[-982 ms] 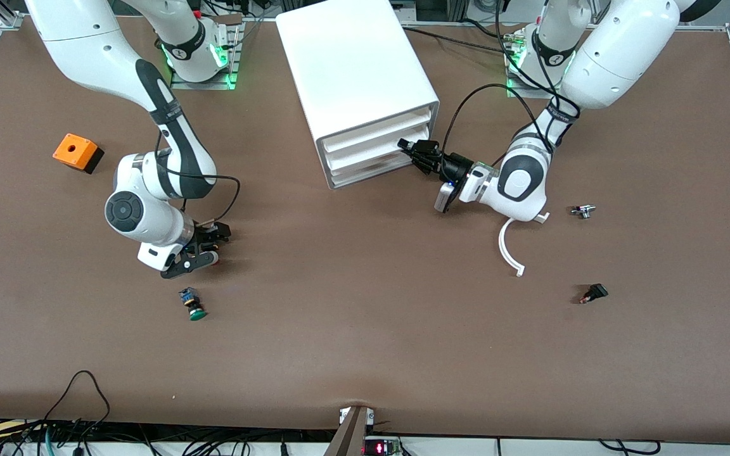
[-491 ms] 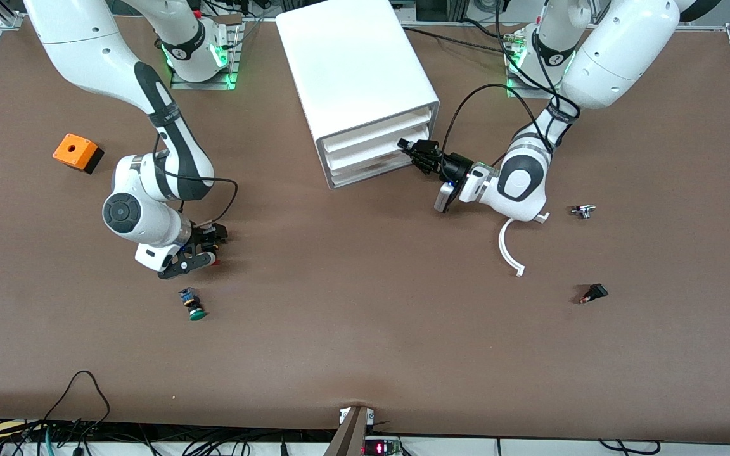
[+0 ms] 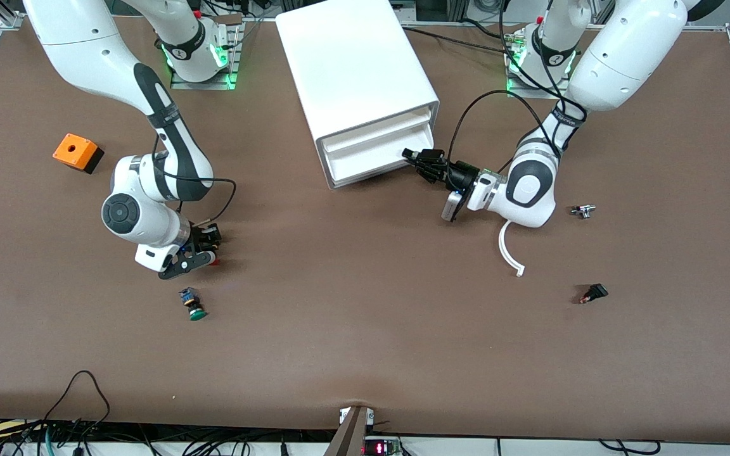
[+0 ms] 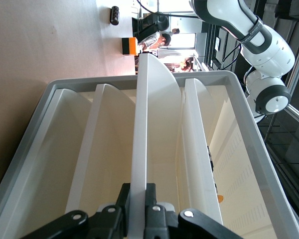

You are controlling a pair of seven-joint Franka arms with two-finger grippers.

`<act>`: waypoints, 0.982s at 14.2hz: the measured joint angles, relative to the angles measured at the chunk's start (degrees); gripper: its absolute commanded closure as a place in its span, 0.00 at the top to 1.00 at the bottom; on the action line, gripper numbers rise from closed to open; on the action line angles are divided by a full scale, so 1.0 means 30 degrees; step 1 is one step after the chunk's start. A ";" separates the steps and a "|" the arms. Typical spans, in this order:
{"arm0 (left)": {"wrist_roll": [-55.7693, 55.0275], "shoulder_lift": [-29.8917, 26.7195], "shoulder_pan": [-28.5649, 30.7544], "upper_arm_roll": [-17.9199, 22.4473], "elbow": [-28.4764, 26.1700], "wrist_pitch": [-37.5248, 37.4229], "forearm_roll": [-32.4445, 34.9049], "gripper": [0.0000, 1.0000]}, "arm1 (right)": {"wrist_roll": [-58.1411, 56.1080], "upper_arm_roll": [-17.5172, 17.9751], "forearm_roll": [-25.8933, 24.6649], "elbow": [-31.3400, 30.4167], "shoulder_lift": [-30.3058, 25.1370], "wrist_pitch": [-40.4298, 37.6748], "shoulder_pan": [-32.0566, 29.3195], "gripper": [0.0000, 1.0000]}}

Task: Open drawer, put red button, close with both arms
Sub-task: 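Pull the drawer open with the left gripper while the right gripper grasps the button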

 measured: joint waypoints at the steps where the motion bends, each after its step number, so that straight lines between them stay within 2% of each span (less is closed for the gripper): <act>1: -0.0163 -0.0002 0.0075 0.0049 0.0169 0.0005 0.0001 0.00 | -0.0069 -0.0003 0.0000 0.0000 0.0000 0.0000 -0.0001 0.29; 11: -0.1065 0.0008 0.0381 0.0913 0.1062 0.0062 0.0119 0.00 | -0.0773 -0.0037 -0.0001 0.0254 -0.0128 0.0079 -0.0004 0.25; 14: -0.1258 0.0009 0.0393 0.1157 0.1389 0.0066 0.0130 0.00 | -0.1355 -0.0039 -0.0033 0.0935 -0.0483 -0.0837 -0.0004 0.23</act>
